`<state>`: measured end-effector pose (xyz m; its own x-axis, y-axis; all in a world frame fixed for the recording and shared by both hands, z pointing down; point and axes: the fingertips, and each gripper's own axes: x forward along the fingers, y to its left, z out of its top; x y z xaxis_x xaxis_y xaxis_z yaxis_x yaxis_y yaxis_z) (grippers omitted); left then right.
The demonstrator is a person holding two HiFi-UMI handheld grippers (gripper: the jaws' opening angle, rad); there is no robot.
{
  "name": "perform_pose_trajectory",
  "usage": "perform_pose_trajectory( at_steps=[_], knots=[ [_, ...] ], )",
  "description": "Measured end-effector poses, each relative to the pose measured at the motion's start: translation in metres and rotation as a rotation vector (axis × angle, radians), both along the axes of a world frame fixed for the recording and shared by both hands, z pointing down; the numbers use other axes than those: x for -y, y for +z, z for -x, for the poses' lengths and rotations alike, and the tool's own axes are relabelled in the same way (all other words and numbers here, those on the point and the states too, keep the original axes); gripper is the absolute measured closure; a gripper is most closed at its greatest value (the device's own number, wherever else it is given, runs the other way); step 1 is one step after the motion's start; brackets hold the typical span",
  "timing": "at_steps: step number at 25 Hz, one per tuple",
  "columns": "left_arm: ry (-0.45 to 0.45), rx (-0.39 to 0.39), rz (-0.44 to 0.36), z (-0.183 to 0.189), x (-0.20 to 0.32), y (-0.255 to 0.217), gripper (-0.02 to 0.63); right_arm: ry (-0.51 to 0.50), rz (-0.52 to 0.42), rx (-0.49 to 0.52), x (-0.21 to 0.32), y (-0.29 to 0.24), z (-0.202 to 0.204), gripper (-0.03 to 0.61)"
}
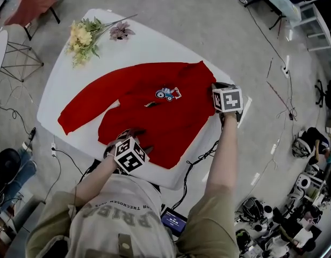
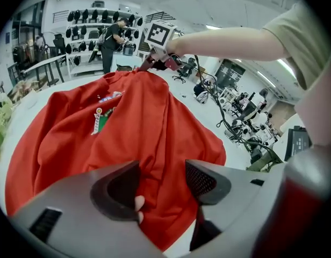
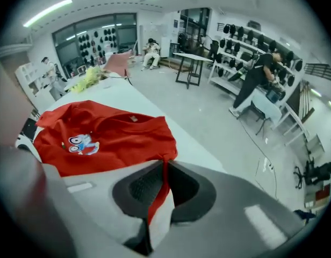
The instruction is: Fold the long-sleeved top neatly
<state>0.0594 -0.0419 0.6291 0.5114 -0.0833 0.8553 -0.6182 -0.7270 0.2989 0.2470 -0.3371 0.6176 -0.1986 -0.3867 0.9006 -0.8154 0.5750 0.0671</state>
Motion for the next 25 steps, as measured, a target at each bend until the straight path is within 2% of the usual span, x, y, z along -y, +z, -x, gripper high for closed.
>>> perform_pose_trajectory(
  at_steps=[3, 6, 10, 12, 13, 15, 16, 19, 21, 23, 25],
  knots=[
    [-0.016, -0.001, 0.003, 0.002, 0.001, 0.001, 0.339, 0.045, 0.012, -0.066, 0.002, 0.015, -0.018, 0.551],
    [-0.021, 0.000, 0.007, 0.004, 0.002, 0.002, 0.339, 0.082, -0.043, -0.135, 0.008, 0.020, -0.034, 0.549],
    [-0.017, 0.001, 0.018, 0.006, 0.000, 0.001, 0.339, 0.142, -0.079, -0.137, 0.009, 0.015, -0.042, 0.542],
    [-0.008, -0.002, 0.008, 0.006, 0.002, -0.002, 0.339, 0.139, -0.073, -0.078, 0.006, 0.009, -0.037, 0.534],
    [-0.003, -0.006, -0.007, 0.006, 0.004, -0.005, 0.339, 0.145, -0.072, -0.016, 0.004, 0.004, -0.032, 0.495],
    [0.005, -0.022, -0.050, 0.011, 0.009, -0.016, 0.339, 0.147, -0.084, 0.130, -0.004, -0.016, -0.019, 0.334],
    [0.009, -0.032, -0.071, 0.016, 0.010, -0.022, 0.339, 0.133, -0.103, 0.186, -0.012, -0.029, -0.011, 0.317],
    [0.040, -0.042, -0.108, 0.038, 0.003, -0.038, 0.339, 0.046, -0.171, 0.256, -0.066, -0.070, 0.015, 0.316],
    [0.089, -0.021, -0.119, 0.057, -0.006, -0.042, 0.339, -0.024, -0.169, 0.292, -0.123, -0.082, 0.038, 0.316],
    [0.136, 0.011, -0.125, 0.078, -0.017, -0.041, 0.339, -0.083, -0.098, 0.307, -0.195, -0.076, 0.063, 0.316],
    [0.168, 0.040, -0.115, 0.098, -0.029, -0.034, 0.339, -0.121, 0.010, 0.278, -0.269, -0.055, 0.084, 0.314]
  ],
)
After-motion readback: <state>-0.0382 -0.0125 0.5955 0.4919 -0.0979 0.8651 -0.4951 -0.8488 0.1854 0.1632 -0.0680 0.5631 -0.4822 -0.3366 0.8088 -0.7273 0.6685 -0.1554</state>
